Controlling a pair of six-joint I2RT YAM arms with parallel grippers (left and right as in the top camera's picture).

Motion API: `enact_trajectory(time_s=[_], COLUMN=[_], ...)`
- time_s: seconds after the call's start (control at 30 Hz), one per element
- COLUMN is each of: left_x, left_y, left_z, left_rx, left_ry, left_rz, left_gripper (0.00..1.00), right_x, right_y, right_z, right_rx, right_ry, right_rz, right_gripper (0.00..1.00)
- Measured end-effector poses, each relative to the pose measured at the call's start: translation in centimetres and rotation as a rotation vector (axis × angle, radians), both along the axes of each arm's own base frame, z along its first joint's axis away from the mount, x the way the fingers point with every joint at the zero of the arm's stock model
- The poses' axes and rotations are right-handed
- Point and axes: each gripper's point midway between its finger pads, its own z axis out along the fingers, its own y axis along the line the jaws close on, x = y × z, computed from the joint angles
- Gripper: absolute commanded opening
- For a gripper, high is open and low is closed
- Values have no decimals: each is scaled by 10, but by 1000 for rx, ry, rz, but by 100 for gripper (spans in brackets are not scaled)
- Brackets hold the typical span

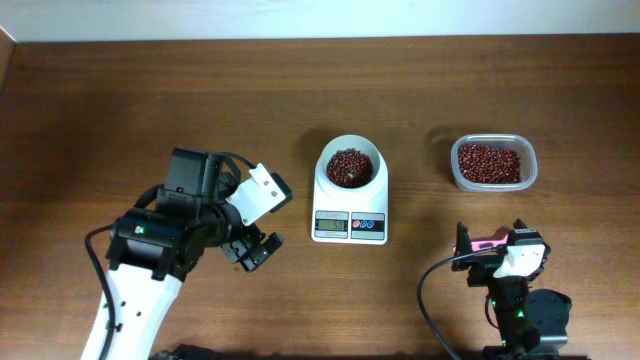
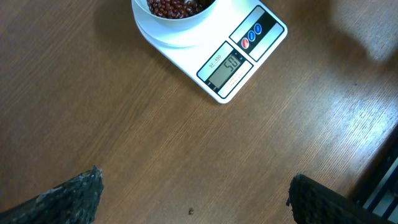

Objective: Scoop and weigh 50g on scale

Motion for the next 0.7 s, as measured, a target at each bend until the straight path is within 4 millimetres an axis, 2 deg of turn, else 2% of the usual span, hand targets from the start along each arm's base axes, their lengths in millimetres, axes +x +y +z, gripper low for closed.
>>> enact_trajectory(time_s=[0.57,0.63,0.7], left_x=[-1,-11,-31], left_y=[0,3,12], left_z=[0,-6,-13], left_rx=[1,12,55], left_ry=[3,52,129], left_rz=[0,0,11], left_gripper=[99,99,99], right_x=[0,0,0], right_y=[0,0,0], right_z=[0,0,0], right_rx=[0,1,0], right_ry=[0,-2,-3], right_rz=[0,0,0], right_gripper=[99,99,99])
